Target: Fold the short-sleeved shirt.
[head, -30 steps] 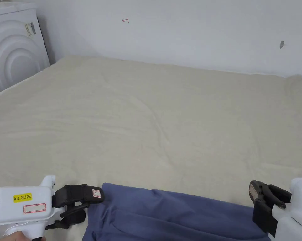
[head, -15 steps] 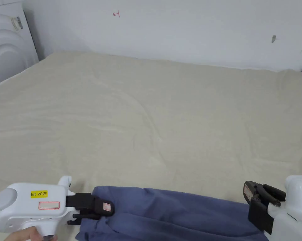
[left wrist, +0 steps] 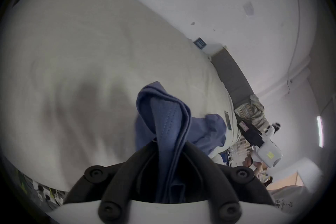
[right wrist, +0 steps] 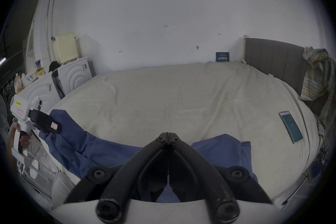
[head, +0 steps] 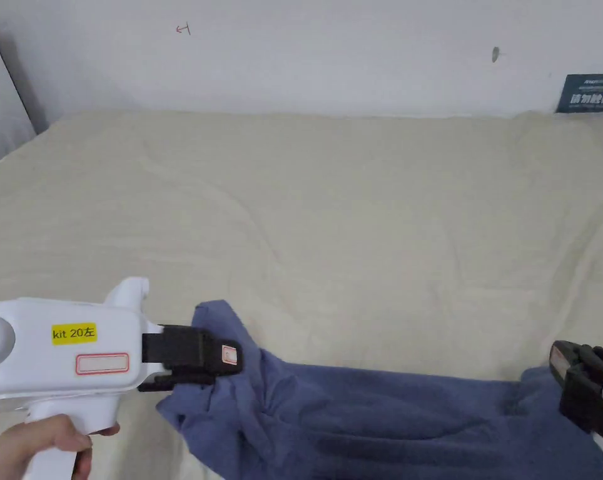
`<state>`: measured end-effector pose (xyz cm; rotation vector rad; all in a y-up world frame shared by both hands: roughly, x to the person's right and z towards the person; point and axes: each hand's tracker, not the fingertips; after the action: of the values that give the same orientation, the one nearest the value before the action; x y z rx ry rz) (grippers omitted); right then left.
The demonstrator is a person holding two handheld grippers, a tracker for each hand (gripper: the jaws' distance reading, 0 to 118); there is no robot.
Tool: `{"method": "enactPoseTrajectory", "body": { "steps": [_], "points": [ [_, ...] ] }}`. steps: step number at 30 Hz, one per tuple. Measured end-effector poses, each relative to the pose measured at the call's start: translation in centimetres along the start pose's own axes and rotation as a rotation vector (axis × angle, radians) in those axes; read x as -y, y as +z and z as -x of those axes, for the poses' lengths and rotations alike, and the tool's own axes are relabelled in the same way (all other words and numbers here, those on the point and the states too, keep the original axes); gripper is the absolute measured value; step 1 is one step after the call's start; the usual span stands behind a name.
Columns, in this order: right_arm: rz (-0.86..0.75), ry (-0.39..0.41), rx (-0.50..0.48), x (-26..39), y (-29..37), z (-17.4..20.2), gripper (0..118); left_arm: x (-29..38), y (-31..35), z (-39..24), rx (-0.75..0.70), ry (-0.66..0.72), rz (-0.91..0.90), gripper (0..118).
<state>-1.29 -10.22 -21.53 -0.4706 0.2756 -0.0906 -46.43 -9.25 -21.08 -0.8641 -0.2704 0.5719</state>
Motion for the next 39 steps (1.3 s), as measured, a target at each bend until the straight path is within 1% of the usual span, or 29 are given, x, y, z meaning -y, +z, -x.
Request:
{"method": "enactPoseTrajectory", "body": {
  "steps": [3, 4, 6, 7, 8, 9, 10, 11, 12, 13, 14, 15, 16, 17, 20, 24, 26, 27, 28, 29, 30, 31, 32, 33, 34, 35, 38, 39],
  "points": [
    [-0.004, -0.035, 0.008, 0.1, 0.7, -1.5, 0, -0.6, -3.2, -4.8, 0.061, -0.086, 0.036, 6],
    [-0.003, -0.044, 0.012, 0.1, 1.1, -1.7, 0, -0.7, -5.4, -6.2, 0.067, -0.132, 0.077, 6],
    [-0.001, -0.049, 0.023, 0.2, 1.9, -2.4, 0, -0.6, -9.5, -8.3, 0.039, -0.131, 0.172, 6],
    [-0.001, -0.052, 0.027, 0.3, 2.3, -2.8, 0, -0.3, -11.9, -9.4, 0.047, -0.103, 0.210, 6],
    [-0.003, -0.057, 0.033, 0.4, 2.5, -3.2, 0, -0.2, -13.6, -10.1, 0.062, -0.105, 0.200, 6],
    [-0.006, -0.066, 0.040, 0.6, 2.9, -3.9, 0, -0.1, -15.5, -10.6, 0.062, -0.120, 0.235, 6],
    [-0.007, -0.080, 0.046, 0.8, 3.2, -4.4, 0, 0.3, -17.3, -11.3, 0.054, -0.080, 0.255, 6],
    [-0.006, -0.094, 0.051, 0.9, 3.4, -4.9, 0, 1.0, -18.6, -12.2, 0.072, -0.099, 0.317, 6],
    [-0.007, -0.113, 0.056, 1.1, 3.5, -5.4, 0, 1.3, -19.5, -12.4, 0.091, -0.115, 0.338, 9],
    [-0.005, -0.130, 0.059, 1.2, 3.6, -5.8, 0, 1.6, -20.4, -12.8, 0.090, -0.119, 0.364, 24],
    [0.000, -0.143, 0.061, 1.3, 3.6, -6.1, 0, 1.9, -21.1, -13.1, 0.091, -0.126, 0.386, 42],
    [0.004, -0.159, 0.062, 1.4, 3.7, -6.5, 0, 2.2, -21.7, -13.2, 0.113, -0.116, 0.398, 68],
    [0.007, -0.171, 0.062, 1.6, 3.6, -6.9, 0, 2.3, -22.2, -13.3, 0.118, -0.114, 0.416, 99],
    [0.010, -0.180, 0.064, 1.7, 3.6, -7.2, 0, 2.5, -22.3, -13.6, 0.099, -0.121, 0.413, 110],
    [0.012, -0.191, 0.062, 1.9, 3.7, -7.3, 0, 2.1, -20.7, -14.3, 0.090, -0.157, 0.359, 112],
    [0.019, -0.186, 0.055, 1.9, 3.5, -7.2, 0, 0.6, -17.1, -14.1, 0.104, -0.179, 0.291, 111],
    [0.020, -0.179, 0.047, 1.9, 3.4, -7.1, 0, 0.4, -14.6, -14.0, 0.085, -0.154, 0.216, 109],
    [0.023, -0.173, 0.043, 1.9, 3.3, -7.0, 0, 0.1, -13.5, -13.6, 0.080, -0.146, 0.193, 102],
    [0.025, -0.168, 0.040, 2.0, 3.2, -6.8, 0, -0.1, -12.4, -13.1, 0.070, -0.127, 0.156, 102],
    [0.028, -0.161, 0.039, 2.0, 3.1, -6.7, 0, -0.3, -11.8, -12.4, 0.059, -0.122, 0.138, 98],
    [0.031, -0.155, 0.036, 2.1, 3.0, -6.6, 0, -0.5, -11.2, -11.7, 0.037, -0.130, 0.140, 88],
    [0.034, -0.152, 0.033, 2.1, 3.0, -6.5, 0, -0.4, -10.9, -11.0, -0.026, -0.131, 0.132, 57],
    [0.036, -0.151, 0.030, 2.1, 2.9, -6.5, 0, -0.2, -10.9, -10.4, -0.083, -0.132, 0.123, 20],
    [0.038, -0.150, 0.023, 2.2, 2.9, -6.5, 0, 0.3, -11.0, -10.0, -0.131, -0.120, 0.116, 0],
    [0.039, -0.150, 0.017, 2.2, 2.8, -6.4, 0, 0.0, -11.4, -9.1, -0.160, -0.128, 0.128, 0],
    [0.039, -0.151, 0.017, 2.2, 2.8, -6.4, 0, 0.3, -11.6, -8.8, -0.130, -0.156, 0.147, 0],
    [0.043, -0.154, 0.012, 2.2, 2.6, -6.4, 0, 1.5, -12.7, -8.9, -0.021, -0.115, 0.205, 0],
    [0.046, -0.154, 0.009, 2.2, 2.5, -6.5, 0, 1.7, -13.3, -9.1, -0.026, -0.140, 0.211, 0]
  ]
}}
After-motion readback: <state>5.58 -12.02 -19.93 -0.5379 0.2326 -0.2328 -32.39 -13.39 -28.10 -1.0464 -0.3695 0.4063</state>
